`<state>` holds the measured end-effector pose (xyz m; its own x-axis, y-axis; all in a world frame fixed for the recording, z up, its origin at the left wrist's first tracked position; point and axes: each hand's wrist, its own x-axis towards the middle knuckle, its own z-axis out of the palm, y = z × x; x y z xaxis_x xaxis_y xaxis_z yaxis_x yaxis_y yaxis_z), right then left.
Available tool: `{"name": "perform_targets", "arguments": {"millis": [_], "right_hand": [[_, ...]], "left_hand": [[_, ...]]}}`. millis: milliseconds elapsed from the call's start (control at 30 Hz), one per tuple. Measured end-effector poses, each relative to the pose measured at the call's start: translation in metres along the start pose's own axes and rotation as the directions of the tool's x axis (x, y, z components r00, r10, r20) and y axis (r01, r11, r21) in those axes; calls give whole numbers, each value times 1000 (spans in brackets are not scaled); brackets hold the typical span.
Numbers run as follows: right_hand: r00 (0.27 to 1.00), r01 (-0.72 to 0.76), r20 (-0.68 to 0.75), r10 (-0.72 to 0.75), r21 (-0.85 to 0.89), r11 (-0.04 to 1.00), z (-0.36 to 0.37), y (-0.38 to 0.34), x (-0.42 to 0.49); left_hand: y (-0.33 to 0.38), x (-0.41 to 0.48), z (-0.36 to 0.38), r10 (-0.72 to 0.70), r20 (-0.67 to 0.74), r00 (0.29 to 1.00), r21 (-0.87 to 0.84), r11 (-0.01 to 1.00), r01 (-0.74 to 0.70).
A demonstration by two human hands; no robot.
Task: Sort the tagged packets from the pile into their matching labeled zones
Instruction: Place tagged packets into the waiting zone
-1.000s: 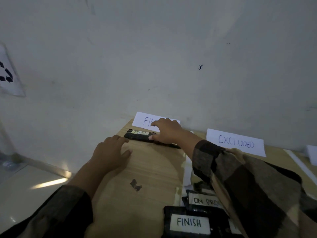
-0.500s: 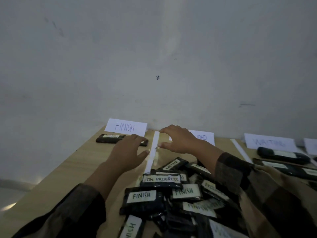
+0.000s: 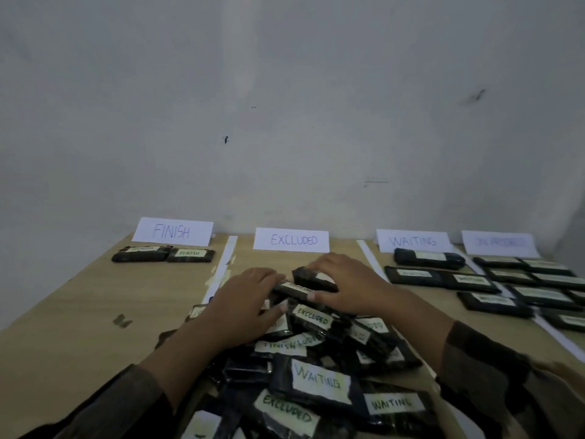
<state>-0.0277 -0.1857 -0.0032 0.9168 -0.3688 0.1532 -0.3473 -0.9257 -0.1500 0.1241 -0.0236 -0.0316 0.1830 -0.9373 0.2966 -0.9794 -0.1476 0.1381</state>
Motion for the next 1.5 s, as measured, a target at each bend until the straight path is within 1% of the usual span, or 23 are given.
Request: {"name": "perform_targets", "arguments": {"millis": [133, 300, 400, 500, 667, 767, 833, 967, 1100, 1233, 1300, 1333, 1367, 1433, 1467, 1500], "right_hand": [[1000, -17, 18, 17, -15, 1000, 6, 11, -29], [999, -44, 21, 44, -9, 999, 22, 16, -49], [998, -67, 8, 67, -8, 998, 32, 14, -55], [996, -93, -14, 93, -5, 996, 41, 11, -58], [984, -154, -61, 165, 161, 975, 48, 10, -61], [973, -188, -60, 222, 346, 919, 51, 9, -64], [971, -190, -55, 234, 417, 889, 52, 9, -67], [973, -190, -18, 229, 498, 846, 50, 14, -70], [981, -175, 24, 191, 529, 830, 46, 20, -71], [983, -148, -2, 183, 581, 801, 43, 22, -71], [973, -149, -49, 224, 606, 781, 41, 21, -67], [961, -153, -101, 257, 579, 801, 42, 23, -64], [944, -158, -173, 280, 509, 846, 43, 26, -59], [911, -196, -291, 292, 319, 927, 44, 33, -50], [900, -232, -309, 308, 260, 937, 44, 36, -46], [896, -270, -297, 332, 229, 935, 44, 39, -41]], "left_hand": [[19, -5, 10, 52, 78, 996, -43, 998, -48], [34, -4, 21, 83, 157, 984, -30, 996, -79], [37, -2, 23, 81, 177, 981, -35, 997, -76], [35, -1, 25, 71, 163, 984, -66, 996, -61], [29, 5, 31, 40, 74, 996, -178, 984, -27], [27, 10, 32, -18, -5, 1000, -157, 987, 17], [26, 12, 33, -54, -19, 998, -145, 988, 50], [24, 14, 36, -111, 31, 993, -219, 969, 115], [21, 16, 36, -128, 82, 988, -227, 963, 144], [19, 15, 34, -127, 115, 985, -241, 959, 152], [19, 15, 34, -112, 126, 986, -228, 964, 139], [20, 16, 33, -104, 134, 985, -215, 968, 132], [20, 16, 32, -96, 145, 985, -198, 972, 124], [21, 17, 32, -75, 160, 984, -164, 981, 102], [22, 18, 32, -67, 162, 985, -154, 984, 92], [23, 18, 32, -62, 162, 985, -147, 985, 86]]}}
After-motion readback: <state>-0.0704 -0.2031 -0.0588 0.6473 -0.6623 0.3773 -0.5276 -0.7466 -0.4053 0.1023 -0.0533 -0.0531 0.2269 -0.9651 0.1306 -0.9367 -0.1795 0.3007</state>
